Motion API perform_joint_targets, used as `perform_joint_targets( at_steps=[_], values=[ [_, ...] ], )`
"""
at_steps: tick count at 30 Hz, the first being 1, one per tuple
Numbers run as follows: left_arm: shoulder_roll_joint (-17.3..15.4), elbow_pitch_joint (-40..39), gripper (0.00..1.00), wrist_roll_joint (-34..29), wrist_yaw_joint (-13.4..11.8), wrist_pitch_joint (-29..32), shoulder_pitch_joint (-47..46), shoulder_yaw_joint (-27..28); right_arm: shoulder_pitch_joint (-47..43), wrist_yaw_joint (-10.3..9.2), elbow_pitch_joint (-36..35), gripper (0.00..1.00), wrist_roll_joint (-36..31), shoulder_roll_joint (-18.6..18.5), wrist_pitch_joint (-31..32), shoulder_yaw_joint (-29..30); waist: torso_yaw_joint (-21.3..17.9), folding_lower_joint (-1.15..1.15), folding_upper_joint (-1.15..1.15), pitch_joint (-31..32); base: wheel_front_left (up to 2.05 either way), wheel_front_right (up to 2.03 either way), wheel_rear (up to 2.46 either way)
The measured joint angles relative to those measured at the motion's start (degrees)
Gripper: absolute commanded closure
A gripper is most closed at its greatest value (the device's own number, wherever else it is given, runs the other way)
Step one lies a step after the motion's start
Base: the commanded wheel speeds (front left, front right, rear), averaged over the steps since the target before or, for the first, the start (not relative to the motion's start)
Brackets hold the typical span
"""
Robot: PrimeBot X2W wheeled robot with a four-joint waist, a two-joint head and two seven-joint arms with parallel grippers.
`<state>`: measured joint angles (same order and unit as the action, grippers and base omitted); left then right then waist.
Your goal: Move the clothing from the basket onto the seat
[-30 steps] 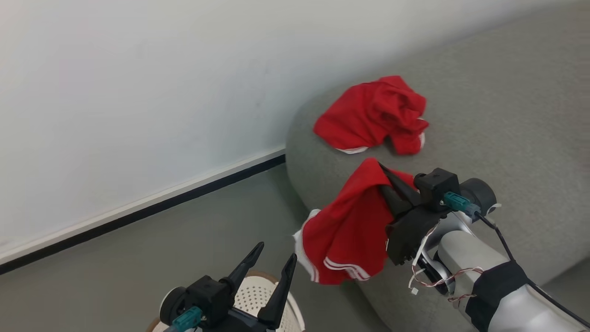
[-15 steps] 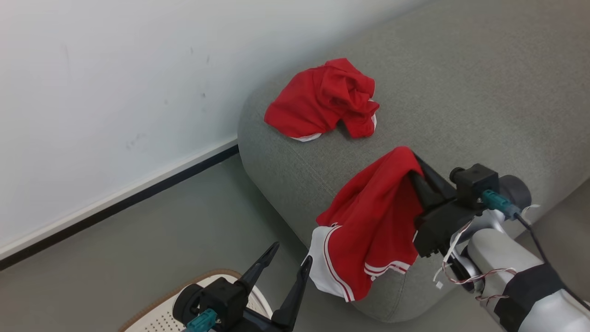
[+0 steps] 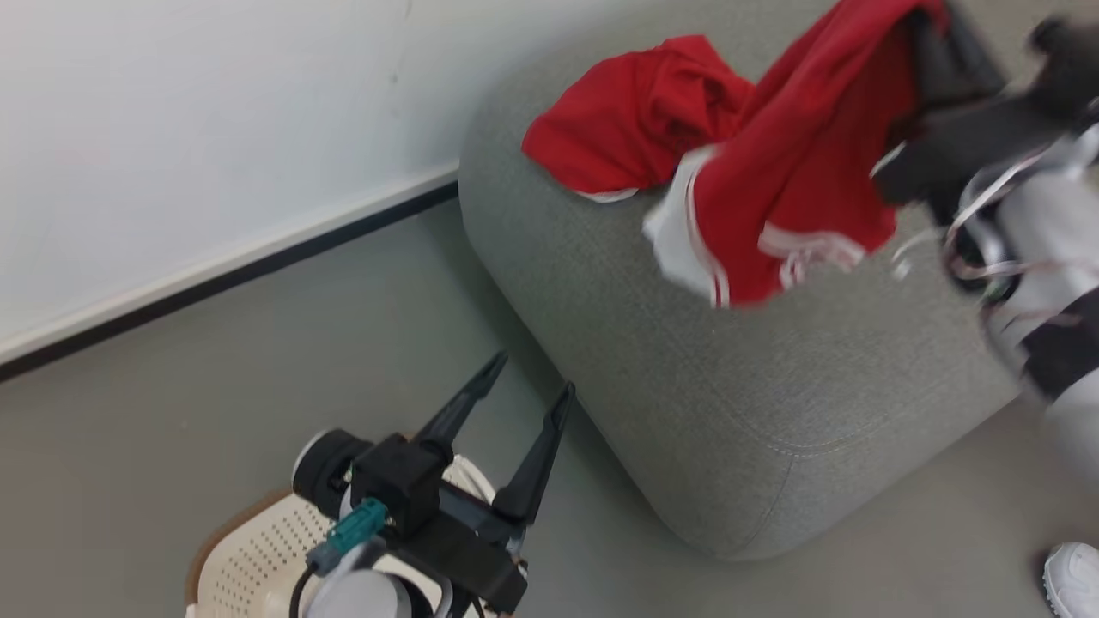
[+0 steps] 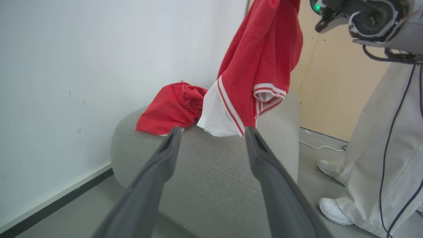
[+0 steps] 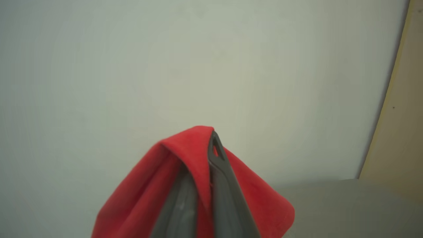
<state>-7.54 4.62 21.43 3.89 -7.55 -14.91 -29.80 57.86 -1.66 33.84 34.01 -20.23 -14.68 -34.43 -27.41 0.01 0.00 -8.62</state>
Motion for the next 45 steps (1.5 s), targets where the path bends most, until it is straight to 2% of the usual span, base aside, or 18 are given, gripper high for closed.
perform_joint_targets(
  at_steps=[7,19,26,31,38,45],
  values=[
    [0.02,-2.21,0.00,-1.53,-0.33,2.21,-6.26,-0.30,10.62,0.31,4.93,1.00,1.93,-5.36,1.33,5.24,2.88,0.00,0.00,-5.04,0.00,0.00,0.00],
    [0.46,-4.85,0.00,-3.96,0.22,5.46,-13.98,-1.79,20.98,0.58,12.55,1.00,1.88,-12.07,3.67,8.68,8.87,0.01,0.01,-14.26,0.00,0.00,0.00],
    [0.58,-5.38,0.00,-4.43,0.69,6.03,-15.88,-2.01,25.08,-1.40,15.24,1.00,1.29,-15.97,3.48,10.40,12.30,0.01,0.01,-19.36,0.00,0.00,0.00],
    [0.53,-5.39,0.00,-4.48,0.70,6.28,-17.02,-1.88,24.64,-1.88,19.26,1.00,1.27,-14.58,3.42,10.03,14.70,0.00,0.01,-22.43,0.00,0.00,0.00],
    [0.43,-4.93,0.00,-4.63,0.71,6.44,-17.84,-1.89,21.39,-2.13,25.52,1.00,1.34,-9.78,3.21,8.80,17.85,0.00,0.01,-25.47,0.00,0.00,0.00],
    [-0.08,-4.64,0.00,-4.66,0.71,6.35,-17.81,-1.60,21.11,-2.11,28.51,1.00,1.03,-6.78,3.04,6.91,19.29,0.00,0.01,-27.14,0.00,0.00,0.00]
  ],
)
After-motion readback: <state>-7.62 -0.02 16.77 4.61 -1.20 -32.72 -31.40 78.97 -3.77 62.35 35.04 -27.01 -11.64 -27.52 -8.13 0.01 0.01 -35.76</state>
